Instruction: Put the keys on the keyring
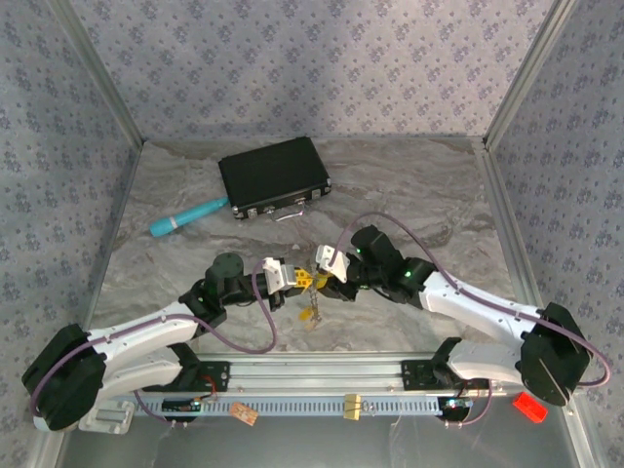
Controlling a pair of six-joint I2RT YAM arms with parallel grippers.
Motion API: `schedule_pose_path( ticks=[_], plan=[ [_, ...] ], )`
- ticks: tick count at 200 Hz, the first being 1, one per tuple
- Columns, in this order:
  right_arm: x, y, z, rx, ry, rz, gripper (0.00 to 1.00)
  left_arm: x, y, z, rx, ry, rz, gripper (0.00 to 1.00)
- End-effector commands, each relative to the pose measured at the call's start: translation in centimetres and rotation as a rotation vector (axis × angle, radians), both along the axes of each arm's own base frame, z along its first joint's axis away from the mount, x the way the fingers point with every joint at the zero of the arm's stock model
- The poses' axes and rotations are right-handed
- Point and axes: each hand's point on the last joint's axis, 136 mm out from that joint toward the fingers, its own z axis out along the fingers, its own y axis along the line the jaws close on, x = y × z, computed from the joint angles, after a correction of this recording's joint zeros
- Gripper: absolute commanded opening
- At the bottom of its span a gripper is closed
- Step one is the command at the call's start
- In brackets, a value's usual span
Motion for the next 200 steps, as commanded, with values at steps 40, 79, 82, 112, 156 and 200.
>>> schedule_pose_path(
  ticks=[40, 79, 82, 112, 156, 200],
  plan=[
    [-0.2, -0.8, 2.1, -0.007, -0.039, 0.005, 0.04, 0.2, -0.5, 2.0, -0.025, -0.036, -0.010, 0.00],
    [-0.3, -1.1, 4.1, -0.001, -0.072, 0.013, 0.02, 0.4, -0.6, 1.4, -0.003, -0.017, -0.005, 0.00],
    [-0.3, -1.1, 4.1, -0.002, -0.071, 0.013, 0.02, 0.4, -0.6, 1.4, -0.001, -0.016, -0.006, 0.00],
    [-0.4, -1.6, 3.9, -0.025, -0.074, 0.005, 0.00, 0.3, -0.7, 0.9, 0.024, -0.005, -0.011, 0.00],
    [-0.6, -2.5, 4.7, -0.050, -0.099, -0.007, 0.00, 1.4, -0.1, 0.3, 0.049, -0.003, 0.059, 0.36],
    [-0.3, -1.8, 5.9, -0.056, -0.126, 0.000, 0.00, 3.6, 2.2, 1.3, -0.006, -0.026, 0.267, 0.59]
  ],
)
